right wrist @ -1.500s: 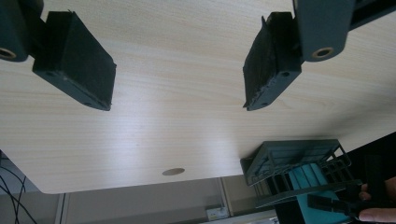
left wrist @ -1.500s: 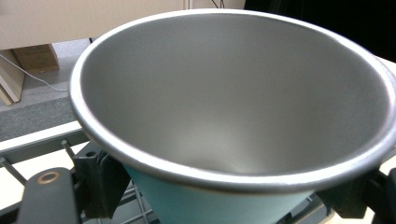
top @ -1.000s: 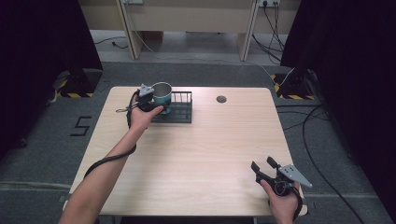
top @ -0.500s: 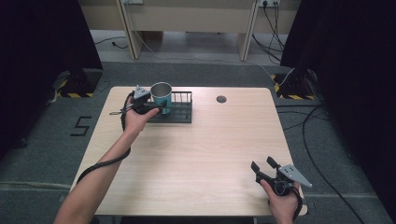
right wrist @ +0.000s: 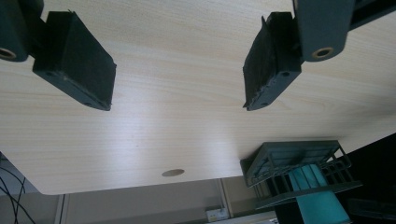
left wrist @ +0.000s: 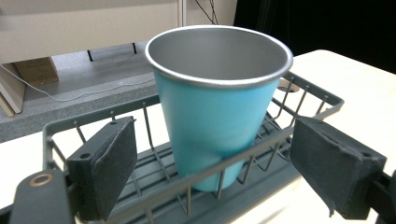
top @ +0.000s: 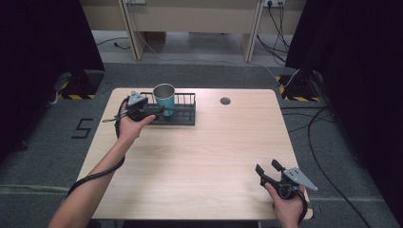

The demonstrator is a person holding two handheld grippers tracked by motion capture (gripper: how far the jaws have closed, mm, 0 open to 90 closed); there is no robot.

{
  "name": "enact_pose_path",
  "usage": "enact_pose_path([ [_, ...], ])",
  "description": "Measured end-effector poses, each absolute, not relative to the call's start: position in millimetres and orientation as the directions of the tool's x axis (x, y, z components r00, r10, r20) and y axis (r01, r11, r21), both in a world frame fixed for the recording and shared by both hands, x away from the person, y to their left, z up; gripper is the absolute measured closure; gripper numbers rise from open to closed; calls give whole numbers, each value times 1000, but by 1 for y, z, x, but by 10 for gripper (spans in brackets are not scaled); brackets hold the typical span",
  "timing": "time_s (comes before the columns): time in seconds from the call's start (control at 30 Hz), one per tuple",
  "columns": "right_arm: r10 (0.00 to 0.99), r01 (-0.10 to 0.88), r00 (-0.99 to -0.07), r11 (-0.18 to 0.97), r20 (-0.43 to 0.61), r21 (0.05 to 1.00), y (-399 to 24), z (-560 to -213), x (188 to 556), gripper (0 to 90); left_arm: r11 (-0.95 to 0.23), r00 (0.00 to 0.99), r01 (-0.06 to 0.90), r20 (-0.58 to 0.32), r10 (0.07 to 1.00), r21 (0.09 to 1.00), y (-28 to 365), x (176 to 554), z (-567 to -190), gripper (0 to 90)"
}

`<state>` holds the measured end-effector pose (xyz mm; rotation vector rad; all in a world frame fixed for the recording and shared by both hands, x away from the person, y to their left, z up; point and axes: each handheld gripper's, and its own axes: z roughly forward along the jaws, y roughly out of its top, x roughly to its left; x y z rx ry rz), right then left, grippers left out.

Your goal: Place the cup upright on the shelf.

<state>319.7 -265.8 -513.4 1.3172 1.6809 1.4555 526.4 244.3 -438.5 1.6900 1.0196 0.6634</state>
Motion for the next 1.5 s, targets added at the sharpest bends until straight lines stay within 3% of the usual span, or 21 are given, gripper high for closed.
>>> enact_pose_path([
  [1.5,911,319,-364,-72,193,945,-265,-513,320,262,-129,499,275,-27,866,953,286,438,-448,144],
])
